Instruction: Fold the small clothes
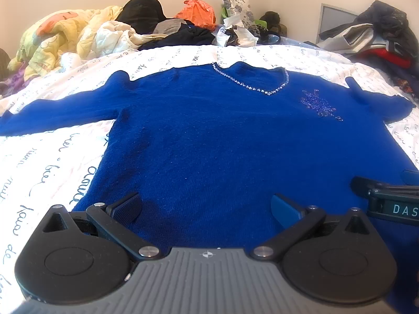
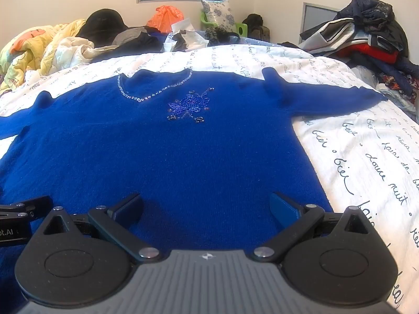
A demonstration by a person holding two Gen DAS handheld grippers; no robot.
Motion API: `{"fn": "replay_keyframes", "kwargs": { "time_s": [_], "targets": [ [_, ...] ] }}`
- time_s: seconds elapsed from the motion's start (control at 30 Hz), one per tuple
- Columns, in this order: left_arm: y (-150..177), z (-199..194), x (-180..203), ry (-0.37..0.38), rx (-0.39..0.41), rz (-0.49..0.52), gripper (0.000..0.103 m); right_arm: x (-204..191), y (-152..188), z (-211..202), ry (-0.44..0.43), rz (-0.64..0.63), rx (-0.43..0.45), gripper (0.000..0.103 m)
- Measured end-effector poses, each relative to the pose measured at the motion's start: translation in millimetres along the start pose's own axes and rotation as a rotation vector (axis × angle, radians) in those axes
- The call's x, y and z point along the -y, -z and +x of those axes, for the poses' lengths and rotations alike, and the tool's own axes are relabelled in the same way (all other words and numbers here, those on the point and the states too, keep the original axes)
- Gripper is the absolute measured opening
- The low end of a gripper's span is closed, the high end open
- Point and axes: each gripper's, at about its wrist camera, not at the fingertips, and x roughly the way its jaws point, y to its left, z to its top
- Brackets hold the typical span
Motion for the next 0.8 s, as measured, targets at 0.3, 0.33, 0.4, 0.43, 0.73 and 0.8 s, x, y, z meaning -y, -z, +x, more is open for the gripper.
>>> {"fn": "replay_keyframes", "kwargs": {
  "time_s": [0.3,0.33,0.4,0.43,0.73,0.8],
  "targets": [
    [-0.2,-0.1,-0.7,0.002,0.000,0.001,0.103,0.0,0.1,-0.1,0.000,0.000,0.000,0.103],
    [-0.4,0.0,-1.1,0.004,0.000,0.001,0.103,0.0,0.1,-0.1,0.000,0.001,0.000,0.103],
    [-0.7,0.2,-2.2,0.007,0.000,0.001,0.103,0.0,0.1,-0.1,0.000,0.000,0.000,0.103],
    [-0.7,0.2,-2.5,0.008,0.000,0.002,0.103,-0.1,0.1,-0.1,0.000,0.000,0.000,0.103],
    [0.4,0.9,-2.0,0.013,0.001,0.004,0.103,-0.6,0.1,0.0,0.001,0.000,0.000,0.103],
    [0.7,0.8,-1.6,0.015,0.001,0.004,0.103,-0.6,0.1,0.0,0.001,0.000,0.000,0.103]
  ]
}}
